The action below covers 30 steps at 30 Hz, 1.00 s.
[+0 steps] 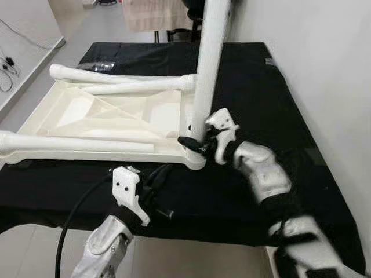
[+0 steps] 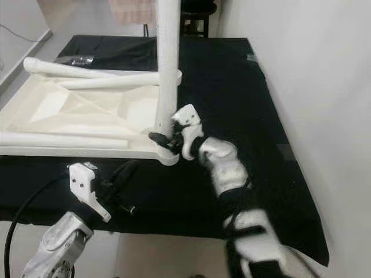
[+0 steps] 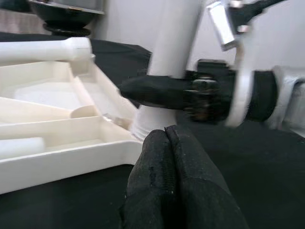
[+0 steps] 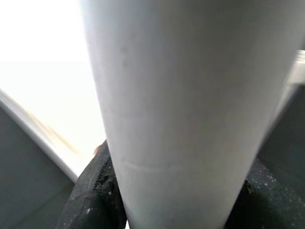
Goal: Building children table
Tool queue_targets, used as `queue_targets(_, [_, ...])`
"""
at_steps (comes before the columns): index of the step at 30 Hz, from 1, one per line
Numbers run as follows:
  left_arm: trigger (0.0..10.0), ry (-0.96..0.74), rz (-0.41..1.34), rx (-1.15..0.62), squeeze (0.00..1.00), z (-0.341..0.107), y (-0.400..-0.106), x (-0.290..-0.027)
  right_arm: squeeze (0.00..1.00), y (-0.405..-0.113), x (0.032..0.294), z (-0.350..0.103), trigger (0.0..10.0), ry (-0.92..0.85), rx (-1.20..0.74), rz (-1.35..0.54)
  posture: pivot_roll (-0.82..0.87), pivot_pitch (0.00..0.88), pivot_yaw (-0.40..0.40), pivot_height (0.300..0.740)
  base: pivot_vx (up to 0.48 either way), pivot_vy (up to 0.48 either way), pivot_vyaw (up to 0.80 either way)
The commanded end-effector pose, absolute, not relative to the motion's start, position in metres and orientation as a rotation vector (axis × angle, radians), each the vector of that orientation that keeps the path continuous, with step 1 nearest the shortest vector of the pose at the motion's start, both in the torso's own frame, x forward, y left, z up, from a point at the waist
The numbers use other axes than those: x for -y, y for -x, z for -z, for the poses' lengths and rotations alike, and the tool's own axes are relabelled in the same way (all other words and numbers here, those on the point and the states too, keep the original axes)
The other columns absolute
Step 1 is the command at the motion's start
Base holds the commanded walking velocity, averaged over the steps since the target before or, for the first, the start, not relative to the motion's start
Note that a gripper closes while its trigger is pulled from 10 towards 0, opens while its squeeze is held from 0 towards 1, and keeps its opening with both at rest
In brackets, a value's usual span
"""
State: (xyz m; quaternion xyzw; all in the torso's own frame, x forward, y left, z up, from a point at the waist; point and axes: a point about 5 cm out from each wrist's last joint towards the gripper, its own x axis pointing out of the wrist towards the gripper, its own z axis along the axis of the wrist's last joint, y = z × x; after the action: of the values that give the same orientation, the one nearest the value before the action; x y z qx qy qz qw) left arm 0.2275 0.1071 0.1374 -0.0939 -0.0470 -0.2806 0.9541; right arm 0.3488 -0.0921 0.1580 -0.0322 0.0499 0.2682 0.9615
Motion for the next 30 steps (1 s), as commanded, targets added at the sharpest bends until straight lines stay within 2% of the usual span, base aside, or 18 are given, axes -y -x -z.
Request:
queue_targets(1, [10.0, 0.189, 0.557, 0.076, 0.00, -0.134, -0.227, -0.110, 0.00, -0.331, 0.090, -0.126, 0.0, 0.015, -0.243, -0.417, 0.03, 0.126, -0.015, 0.740, 0.000, 0.000, 0.00])
queue_targets(5, [10.0, 0.188, 0.556, 0.075, 0.00, -0.133, -0.228, -0.111, 0.00, -0.327, 0.073, -0.131, 0.0, -0.014, -0.208, -0.428, 0.02, 0.114, -0.008, 0.740, 0.000, 0.000, 0.00])
queue_targets(12, [10.0, 0.190, 0.558, 0.073, 0.00, -0.132, -0.229, -0.111, 0.00, -0.339, 0.076, -0.141, 0.0, 0.025, -0.195, -0.421, 0.03, 0.099, -0.020, 0.740, 0.000, 0.000, 0.00])
queue_targets(13, [10.0, 0.189, 0.556, 0.074, 0.00, -0.132, -0.229, -0.110, 0.00, -0.340, 0.076, -0.145, 9.3, 0.031, -0.194, -0.427, 0.03, 0.099, -0.022, 0.740, 0.000, 0.000, 0.00])
queue_targets(14, [10.0, 0.189, 0.553, 0.076, 0.00, -0.132, -0.229, -0.110, 0.00, -0.342, 0.073, -0.152, 10.0, 0.013, -0.175, -0.473, 0.03, 0.097, -0.023, 0.740, 0.000, 0.000, 0.00])
queue_targets(16, [10.0, 0.188, 0.551, 0.077, 0.00, -0.132, -0.229, -0.110, 0.00, -0.341, 0.071, -0.157, 10.0, -0.002, -0.164, -0.498, 0.03, 0.097, -0.023, 0.740, 0.000, 0.000, 0.00])
queue_targets(17, [10.0, 0.188, 0.550, 0.077, 0.00, -0.132, -0.229, -0.110, 1.00, -0.341, 0.071, -0.162, 10.0, -0.007, -0.153, -0.530, 0.03, 0.095, -0.021, 0.740, 0.000, 0.000, 0.00])
queue_targets(22, [10.0, 0.190, 0.552, 0.076, 0.00, -0.132, -0.229, -0.110, 1.00, -0.346, 0.071, -0.172, 10.0, -0.002, -0.116, -0.598, 0.03, 0.095, -0.022, 0.740, 0.000, 0.000, 0.00])
queue_targets(23, [10.0, 0.191, 0.553, 0.075, 0.00, -0.133, -0.229, -0.110, 0.26, -0.347, 0.069, -0.176, 10.0, -0.001, -0.093, -0.679, 0.03, 0.099, -0.021, 0.740, 0.000, 0.000, 0.00])
queue_targets(24, [10.0, 0.192, 0.554, 0.076, 0.00, -0.133, -0.229, -0.110, 0.04, -0.347, 0.068, -0.179, 10.0, 0.003, -0.074, -0.747, 0.03, 0.099, -0.020, 0.740, 0.000, 0.000, 0.00])
queue_targets(25, [10.0, 0.192, 0.554, 0.076, 0.00, -0.133, -0.229, -0.109, 0.00, -0.346, 0.066, -0.181, 10.0, 0.014, -0.053, -0.835, 0.03, 0.099, -0.020, 0.740, 0.000, 0.000, 0.00])
queue_targets(26, [10.0, 0.192, 0.554, 0.076, 0.00, -0.133, -0.229, -0.109, 0.00, -0.346, 0.066, -0.181, 10.0, 0.014, -0.053, -0.835, 0.03, 0.099, -0.020, 0.740, 0.000, 0.000, 0.00])
queue_targets(27, [10.0, 0.192, 0.554, 0.077, 0.00, -0.133, -0.229, -0.109, 0.00, -0.343, 0.067, -0.182, 10.0, 0.047, -0.030, -0.963, 0.03, 0.101, -0.020, 0.740, 0.000, 0.000, 0.00])
queue_targets(29, [10.0, 0.192, 0.554, 0.077, 0.00, -0.133, -0.229, -0.109, 0.00, -0.343, 0.068, -0.182, 10.0, 0.061, -0.025, -0.997, 0.03, 0.101, -0.020, 0.740, 0.000, 0.000, 0.00])
queue_targets(30, [10.0, 0.193, 0.553, 0.078, 0.00, -0.133, -0.229, -0.109, 0.00, -0.343, 0.074, -0.182, 10.0, 0.067, -0.033, -1.085, 0.03, 0.102, -0.020, 0.740, 0.000, 0.000, 0.00])
